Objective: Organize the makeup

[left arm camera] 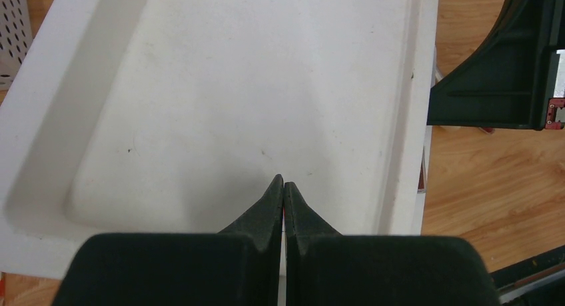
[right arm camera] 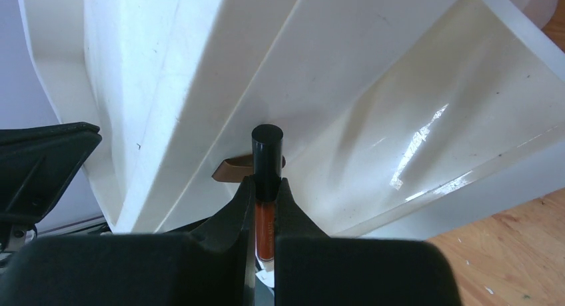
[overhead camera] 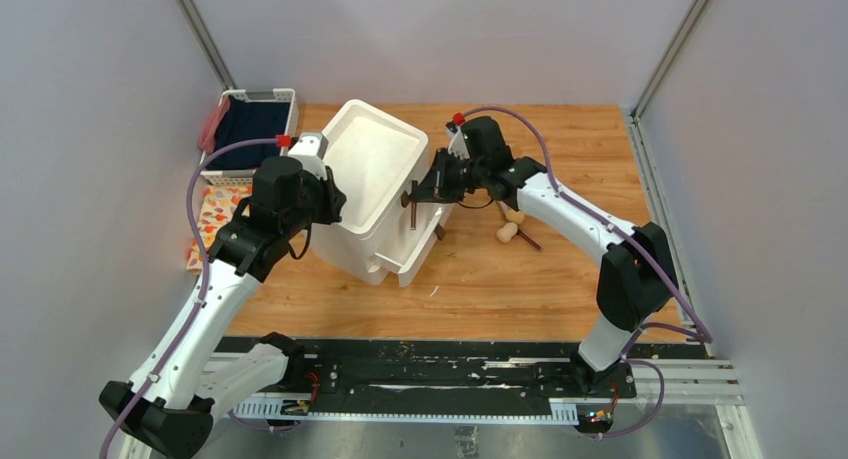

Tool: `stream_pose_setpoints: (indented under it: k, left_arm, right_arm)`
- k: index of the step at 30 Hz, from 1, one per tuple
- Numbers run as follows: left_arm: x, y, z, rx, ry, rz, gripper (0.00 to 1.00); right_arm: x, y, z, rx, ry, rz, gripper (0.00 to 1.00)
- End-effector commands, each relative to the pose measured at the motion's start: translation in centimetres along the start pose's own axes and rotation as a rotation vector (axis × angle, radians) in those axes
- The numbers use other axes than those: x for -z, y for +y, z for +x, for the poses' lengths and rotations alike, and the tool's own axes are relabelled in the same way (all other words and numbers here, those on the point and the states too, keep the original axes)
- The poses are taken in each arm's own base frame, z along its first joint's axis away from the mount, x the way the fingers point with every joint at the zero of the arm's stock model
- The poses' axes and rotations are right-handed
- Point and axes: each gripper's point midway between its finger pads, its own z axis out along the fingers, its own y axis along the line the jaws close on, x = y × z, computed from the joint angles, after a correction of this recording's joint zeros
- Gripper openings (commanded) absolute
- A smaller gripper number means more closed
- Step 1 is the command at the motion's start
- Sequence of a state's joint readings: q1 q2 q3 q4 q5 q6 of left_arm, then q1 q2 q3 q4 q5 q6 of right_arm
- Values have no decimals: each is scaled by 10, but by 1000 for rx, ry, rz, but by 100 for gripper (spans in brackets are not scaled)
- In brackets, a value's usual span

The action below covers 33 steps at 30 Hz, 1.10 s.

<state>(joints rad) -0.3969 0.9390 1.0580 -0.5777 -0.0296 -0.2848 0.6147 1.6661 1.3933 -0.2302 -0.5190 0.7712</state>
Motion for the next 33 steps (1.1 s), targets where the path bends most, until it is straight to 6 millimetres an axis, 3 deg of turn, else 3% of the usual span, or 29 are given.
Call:
stream_pose_setpoints:
  k: [1, 10, 13, 16, 19, 26, 29, 33]
  left_arm:
    - [3, 1, 4, -18, 2, -4, 0]
    - [3, 1, 3, -17, -1, -5, 0]
    - [2, 0, 2, -14, 2, 2, 0]
    - [2, 0, 1, -13, -1, 1, 0]
    - [2, -1, 0, -13, -3, 2, 0]
    - [2, 0, 1, -13, -1, 0, 0]
    - [3, 1, 1, -16, -3, -3, 0]
    - [2, 1, 2, -15, 1, -4, 0]
  right_arm:
    - [-5, 16, -1, -7, 10, -38, 0]
    - [-4, -19, 25, 27, 42, 118, 0]
    - [-2, -23, 29, 45, 58, 145, 11]
    - [3, -23, 28, 70, 48, 160, 32]
    - [8, -24, 24, 99, 39, 181, 41]
    - [25, -28, 9, 166, -21, 268, 38]
    - [47, -41, -9, 232, -106, 398, 38]
    - [78, -71, -33, 306, -171, 642, 38]
